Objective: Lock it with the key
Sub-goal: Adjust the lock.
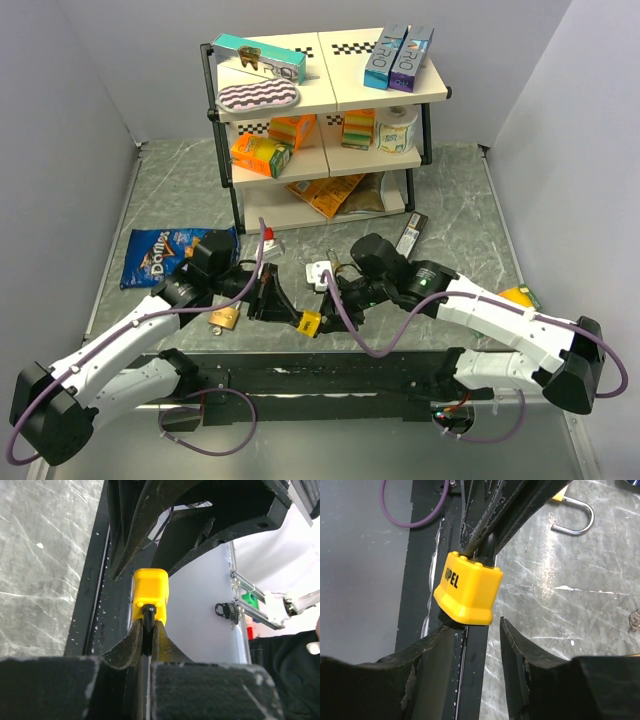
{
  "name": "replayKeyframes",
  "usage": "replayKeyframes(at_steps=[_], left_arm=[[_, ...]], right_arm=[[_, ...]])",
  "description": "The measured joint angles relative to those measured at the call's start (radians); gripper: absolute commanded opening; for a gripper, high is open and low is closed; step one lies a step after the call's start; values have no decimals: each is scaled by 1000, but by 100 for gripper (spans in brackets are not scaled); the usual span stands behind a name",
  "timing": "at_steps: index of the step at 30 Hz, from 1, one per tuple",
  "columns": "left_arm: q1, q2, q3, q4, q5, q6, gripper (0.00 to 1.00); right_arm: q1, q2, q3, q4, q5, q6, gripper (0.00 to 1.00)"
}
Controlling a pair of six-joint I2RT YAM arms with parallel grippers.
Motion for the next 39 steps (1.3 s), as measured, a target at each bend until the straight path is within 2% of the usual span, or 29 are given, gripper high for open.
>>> replayKeyframes(at_steps=[19,24,27,39], left_arm=[[-22,14,-56,120,51,-111,1],[-22,12,-62,117,34,-108,1],[-18,2,-31,39,34,-41,1],[172,-61,45,-65,105,87,1]], right_arm=[[1,-11,-63,64,-72,6,49],[0,-23,-88,93,-29,4,56],[-2,-35,-107,142,-4,-12,59],[-120,-284,-138,340,65,-84,67]])
